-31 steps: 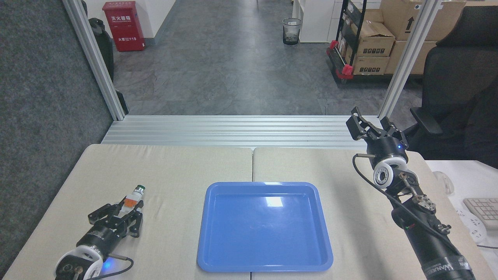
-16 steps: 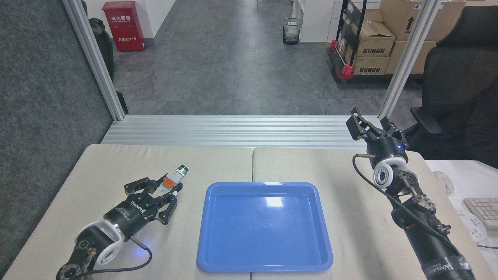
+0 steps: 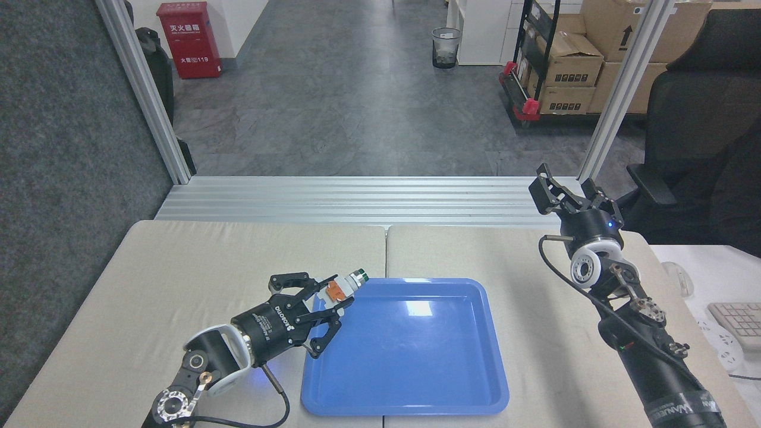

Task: Pick up switch part and place in tray

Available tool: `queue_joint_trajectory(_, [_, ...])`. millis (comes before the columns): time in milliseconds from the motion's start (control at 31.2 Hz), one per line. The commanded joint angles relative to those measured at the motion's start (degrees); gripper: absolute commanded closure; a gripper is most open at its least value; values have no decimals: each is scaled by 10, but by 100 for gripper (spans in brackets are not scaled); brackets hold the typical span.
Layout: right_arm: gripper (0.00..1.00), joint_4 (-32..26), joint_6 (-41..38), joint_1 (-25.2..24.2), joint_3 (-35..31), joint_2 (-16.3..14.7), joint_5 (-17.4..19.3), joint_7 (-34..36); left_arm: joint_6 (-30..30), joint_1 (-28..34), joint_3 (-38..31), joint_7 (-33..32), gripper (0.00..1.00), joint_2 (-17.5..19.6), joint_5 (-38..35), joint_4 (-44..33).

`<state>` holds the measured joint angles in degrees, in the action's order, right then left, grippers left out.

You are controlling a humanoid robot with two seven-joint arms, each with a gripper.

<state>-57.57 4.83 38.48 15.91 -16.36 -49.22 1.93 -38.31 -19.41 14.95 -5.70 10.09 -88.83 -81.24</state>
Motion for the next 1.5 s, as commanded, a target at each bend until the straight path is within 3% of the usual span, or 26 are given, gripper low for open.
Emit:
queue_joint_trajectory(0, [1,0,0,0,0,0,0,0,-1,-14,105,-8,100,-64,-41,44])
queue_joint_trajectory(128, [1,0,0,0,0,0,0,0,2,-19,103,-27,100,-85,-94,98])
queue_joint_trajectory(416, [1,0,0,0,0,0,0,0,3,-11,97,-33,97,-83,-86,116])
queue_joint_trajectory(512, [1,0,0,0,0,0,0,0,3,-12,97,-34,83,-84,-83,114])
queue_joint_trajectory(576, [1,0,0,0,0,0,0,0,4,-13,95,-34,66,-84,-81,114])
queue_joint_trajectory(704, [1,0,0,0,0,0,0,0,7,-12,85,-34,49,-85,-71,109])
queue_joint_trajectory(800, [1,0,0,0,0,0,0,0,18,-12,74,-34,24,-86,-67,93])
queue_joint_trajectory(928, [1,0,0,0,0,0,0,0,40,-13,57,-34,12,-84,-58,70])
queue_joint_trajectory(1120, [1,0,0,0,0,0,0,0,47,-16,22,-34,5,-83,40,59])
queue_joint_trajectory(1248, [1,0,0,0,0,0,0,0,120,-22,-28,-21,5,-86,107,38])
queue_joint_trajectory(1472, [1,0,0,0,0,0,0,0,349,-75,-56,-20,5,-80,117,43])
